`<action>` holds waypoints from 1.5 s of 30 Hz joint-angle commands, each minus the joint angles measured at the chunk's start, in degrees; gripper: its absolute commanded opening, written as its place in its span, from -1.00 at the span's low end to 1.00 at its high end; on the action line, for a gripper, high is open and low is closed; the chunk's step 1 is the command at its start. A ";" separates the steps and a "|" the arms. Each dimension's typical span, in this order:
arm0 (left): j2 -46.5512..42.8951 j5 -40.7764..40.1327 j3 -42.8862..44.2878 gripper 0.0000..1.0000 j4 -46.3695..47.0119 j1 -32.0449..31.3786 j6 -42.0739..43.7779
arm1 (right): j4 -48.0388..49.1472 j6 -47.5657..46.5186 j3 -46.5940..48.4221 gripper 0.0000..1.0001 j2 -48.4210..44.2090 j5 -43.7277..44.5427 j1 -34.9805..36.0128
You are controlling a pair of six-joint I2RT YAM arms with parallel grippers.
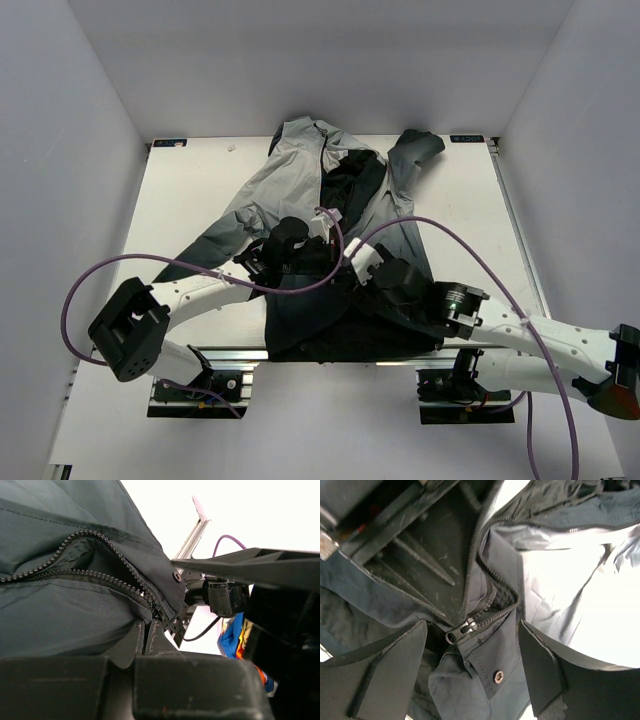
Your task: Zip up the jacket
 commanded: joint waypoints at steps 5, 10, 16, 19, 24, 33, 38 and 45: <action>-1.01 1.90 1.78 -1.00 -0.98 0.29 1.34 | -1.55 -0.97 2.91 0.56 1.58 7.69 3.57; -1.27 2.43 1.51 -1.00 -0.98 0.38 1.60 | -2.17 -0.18 2.12 0.49 0.34 9.79 4.45; -1.62 3.30 1.34 -1.00 -0.89 0.29 1.87 | -4.01 0.96 1.77 0.47 0.96 12.52 4.71; -1.54 4.09 1.25 -1.00 -0.63 0.29 2.13 | -3.84 1.05 1.68 0.47 1.40 13.83 4.71; -1.10 4.62 1.25 -1.00 -0.36 0.29 2.39 | -3.23 1.23 1.59 0.47 0.61 13.31 4.71; -0.66 4.98 1.43 -1.00 -1.86 0.29 3.45 | 0.73 1.67 -0.17 0.17 -4.14 14.71 4.71; -0.75 5.33 1.34 -1.00 -1.59 0.29 3.54 | 0.21 1.75 -0.17 0.09 -4.23 14.11 4.71; -1.36 5.42 1.16 -1.00 -1.59 0.29 4.50 | -1.47 1.93 1.33 0.10 -3.52 3.91 4.71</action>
